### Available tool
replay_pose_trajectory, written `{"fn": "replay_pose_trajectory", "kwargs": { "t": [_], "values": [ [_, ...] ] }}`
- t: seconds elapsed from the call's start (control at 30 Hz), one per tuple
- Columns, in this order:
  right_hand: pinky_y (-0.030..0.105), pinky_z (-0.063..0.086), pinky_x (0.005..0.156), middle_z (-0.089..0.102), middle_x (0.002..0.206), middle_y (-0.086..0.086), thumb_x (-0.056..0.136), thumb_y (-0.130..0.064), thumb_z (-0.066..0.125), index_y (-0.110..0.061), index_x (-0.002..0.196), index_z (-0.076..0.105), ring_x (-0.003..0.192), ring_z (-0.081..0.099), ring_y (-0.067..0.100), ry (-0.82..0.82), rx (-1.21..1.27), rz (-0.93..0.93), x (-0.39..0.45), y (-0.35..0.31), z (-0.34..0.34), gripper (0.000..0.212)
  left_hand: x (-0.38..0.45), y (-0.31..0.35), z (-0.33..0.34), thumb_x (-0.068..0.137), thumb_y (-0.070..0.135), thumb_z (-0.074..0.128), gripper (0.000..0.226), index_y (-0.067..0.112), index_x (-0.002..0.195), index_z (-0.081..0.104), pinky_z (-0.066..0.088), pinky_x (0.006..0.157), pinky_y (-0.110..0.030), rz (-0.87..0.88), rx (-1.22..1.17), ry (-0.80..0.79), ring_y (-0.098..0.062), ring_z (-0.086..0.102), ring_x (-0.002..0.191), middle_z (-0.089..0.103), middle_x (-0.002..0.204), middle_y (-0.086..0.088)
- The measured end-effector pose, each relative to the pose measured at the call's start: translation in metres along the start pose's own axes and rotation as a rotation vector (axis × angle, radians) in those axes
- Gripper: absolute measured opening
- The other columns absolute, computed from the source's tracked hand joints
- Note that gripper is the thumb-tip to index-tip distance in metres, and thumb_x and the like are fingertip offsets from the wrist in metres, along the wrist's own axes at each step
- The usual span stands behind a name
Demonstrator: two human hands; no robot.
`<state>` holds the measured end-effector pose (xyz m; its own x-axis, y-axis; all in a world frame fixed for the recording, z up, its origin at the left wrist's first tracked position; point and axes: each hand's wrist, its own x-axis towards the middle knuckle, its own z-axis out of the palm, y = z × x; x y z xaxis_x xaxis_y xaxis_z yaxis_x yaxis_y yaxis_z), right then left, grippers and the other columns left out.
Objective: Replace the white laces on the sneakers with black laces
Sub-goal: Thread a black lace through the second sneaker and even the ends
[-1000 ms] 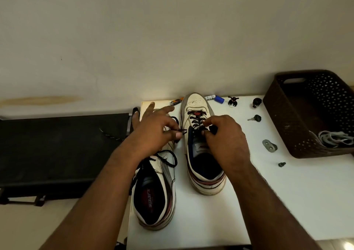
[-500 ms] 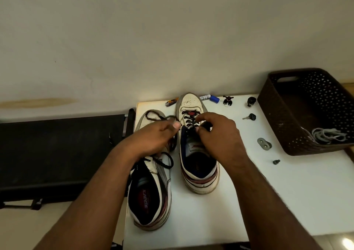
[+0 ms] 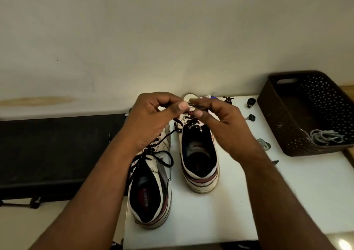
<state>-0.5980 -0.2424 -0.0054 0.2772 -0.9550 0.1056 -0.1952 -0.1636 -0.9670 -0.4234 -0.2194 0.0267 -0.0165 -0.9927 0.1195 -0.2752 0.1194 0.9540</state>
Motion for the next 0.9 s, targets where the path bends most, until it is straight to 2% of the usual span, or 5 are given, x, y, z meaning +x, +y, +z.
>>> {"fn": "replay_pose_trajectory", "kwargs": {
  "t": [0.17, 0.3, 0.5, 0.67, 0.9],
  "values": [
    [0.017, 0.045, 0.052, 0.060, 0.053, -0.006, 0.075, -0.018, 0.071, -0.022, 0.068, 0.070, 0.047, 0.049, 0.007, 0.155, 0.213, -0.026, -0.003, -0.013, -0.021, 0.009, 0.007, -0.028, -0.021, 0.093, 0.017, 0.061, 0.014, 0.027, 0.094, 0.071, 0.048, 0.062, -0.025, -0.190, 0.085, 0.436, -0.002, 0.060, 0.060, 0.072, 0.093, 0.004],
    [0.017, 0.045, 0.054, 0.060, 0.051, -0.013, 0.077, -0.018, 0.072, -0.027, 0.068, 0.071, 0.048, 0.051, 0.001, 0.154, 0.136, -0.042, -0.003, -0.015, -0.015, 0.012, 0.002, -0.020, -0.011, 0.088, 0.013, 0.068, 0.070, 0.050, 0.140, 0.039, 0.058, 0.076, -0.032, -0.018, 0.097, 0.051, -0.023, 0.066, 0.088, 0.036, 0.150, 0.021],
    [0.017, 0.038, 0.050, 0.058, 0.051, 0.001, 0.074, -0.016, 0.076, -0.019, 0.071, 0.072, 0.048, 0.046, 0.006, 0.141, 0.102, 0.006, -0.003, -0.013, -0.018, 0.006, 0.003, -0.014, 0.013, 0.084, 0.006, 0.070, 0.021, 0.024, 0.092, 0.075, 0.056, 0.063, -0.025, -0.032, 0.015, 0.066, -0.009, 0.068, 0.063, 0.073, 0.076, 0.005],
    [0.017, 0.041, 0.052, 0.062, 0.056, -0.008, 0.077, -0.011, 0.076, -0.015, 0.074, 0.073, 0.052, 0.049, 0.004, 0.142, 0.038, 0.034, -0.003, -0.009, -0.022, 0.006, -0.005, -0.014, 0.000, 0.082, 0.004, 0.072, 0.053, 0.042, 0.118, 0.062, 0.054, 0.068, -0.015, -0.051, 0.093, 0.058, -0.006, 0.071, 0.069, 0.064, 0.123, 0.015],
    [0.021, 0.042, 0.049, 0.063, 0.057, -0.001, 0.078, -0.006, 0.074, -0.007, 0.075, 0.070, 0.049, 0.051, 0.008, 0.192, 0.229, 0.070, -0.001, -0.012, -0.012, 0.005, -0.008, -0.020, 0.041, 0.079, 0.019, 0.077, 0.026, 0.024, 0.105, 0.075, 0.056, 0.079, -0.039, 0.170, 0.128, 0.111, -0.009, 0.070, 0.086, 0.075, 0.090, 0.007]
  ]
}}
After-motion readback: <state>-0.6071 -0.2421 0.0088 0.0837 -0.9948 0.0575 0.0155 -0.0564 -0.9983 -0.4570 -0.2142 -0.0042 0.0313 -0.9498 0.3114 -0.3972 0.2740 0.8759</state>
